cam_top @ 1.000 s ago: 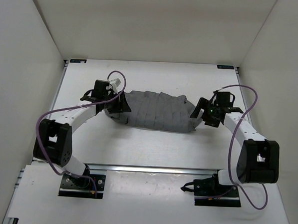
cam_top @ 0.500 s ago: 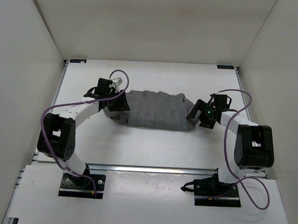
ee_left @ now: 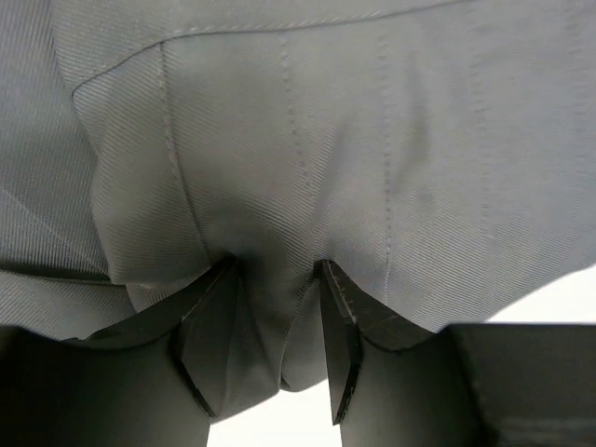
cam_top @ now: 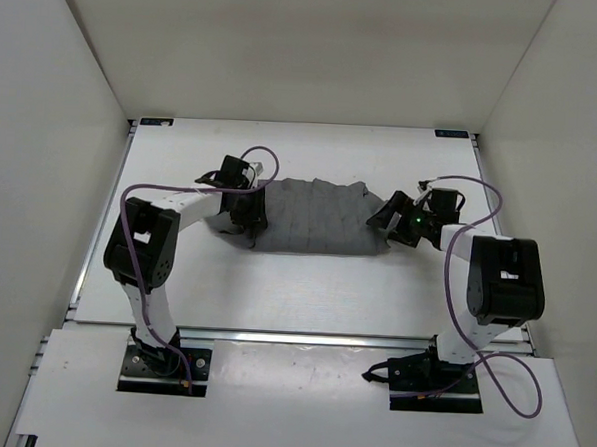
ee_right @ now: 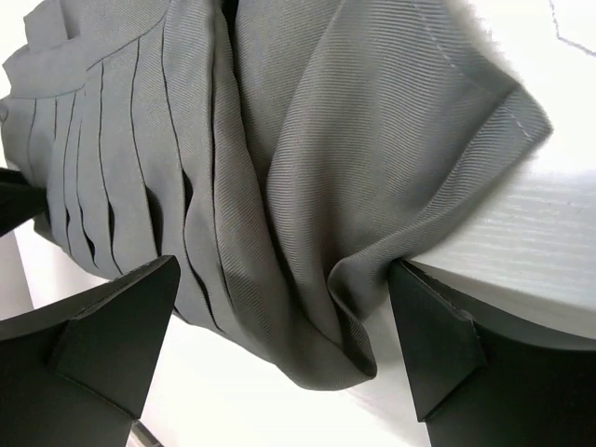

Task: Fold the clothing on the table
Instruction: Fold the skirt

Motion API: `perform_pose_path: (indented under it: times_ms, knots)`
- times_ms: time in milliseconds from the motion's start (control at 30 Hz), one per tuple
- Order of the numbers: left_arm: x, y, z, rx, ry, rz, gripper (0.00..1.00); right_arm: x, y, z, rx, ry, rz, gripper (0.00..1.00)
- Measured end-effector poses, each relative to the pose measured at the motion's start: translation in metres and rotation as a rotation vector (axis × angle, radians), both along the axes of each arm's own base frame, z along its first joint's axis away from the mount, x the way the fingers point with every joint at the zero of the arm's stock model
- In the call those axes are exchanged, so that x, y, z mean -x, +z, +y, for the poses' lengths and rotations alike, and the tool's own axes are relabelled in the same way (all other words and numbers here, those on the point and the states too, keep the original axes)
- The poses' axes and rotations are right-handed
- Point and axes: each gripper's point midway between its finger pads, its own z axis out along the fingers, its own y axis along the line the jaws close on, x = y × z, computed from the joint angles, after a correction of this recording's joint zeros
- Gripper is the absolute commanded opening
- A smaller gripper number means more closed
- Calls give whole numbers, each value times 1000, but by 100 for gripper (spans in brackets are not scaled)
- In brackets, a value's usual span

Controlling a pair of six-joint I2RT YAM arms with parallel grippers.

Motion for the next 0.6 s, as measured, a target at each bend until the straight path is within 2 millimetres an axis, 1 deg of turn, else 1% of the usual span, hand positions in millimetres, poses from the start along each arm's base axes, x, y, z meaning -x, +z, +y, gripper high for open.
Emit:
perform_pose_path:
  times_ms: [33, 100, 167, 233, 300, 333, 367, 400, 433, 467, 533, 567, 600]
  knots:
    - [0, -3, 0, -5, 1, 9, 50, -1, 0, 1, -1, 5, 1, 92]
    - [2, -10, 2, -17, 4, 30, 50, -9, -1, 1, 11, 23, 2, 92]
    - [1, -14, 3, -27, 7, 44, 49, -23, -2, 4, 31, 48, 0, 92]
    - [0, -17, 4, -36, 10, 55, 49, -38, -2, 9, 50, 79, -12, 89]
    - [-2, -19, 4, -40, 17, 59, 48, -47, -3, 14, 54, 104, -19, 77]
    - [-4, -19, 4, -40, 22, 61, 46, -50, -4, 15, 54, 110, -20, 74]
    - [-6, -20, 4, -39, 27, 62, 45, -51, -6, 17, 52, 118, -17, 66]
    - [-7, -20, 4, -37, 32, 64, 44, -52, -7, 19, 50, 128, -18, 61]
    - [-9, -21, 4, -35, 36, 67, 42, -53, -10, 19, 49, 133, -12, 58]
    - [-11, -21, 2, -31, 38, 69, 40, -53, -11, 20, 47, 139, -9, 51]
    - [-16, -22, 1, -27, 44, 72, 31, -55, -15, 19, 56, 145, 3, 33]
    - [-18, -22, 0, -24, 47, 73, 28, -56, -18, 19, 59, 150, 12, 29]
    - [-20, -22, -1, -23, 48, 73, 22, -56, -21, 20, 63, 157, 27, 22]
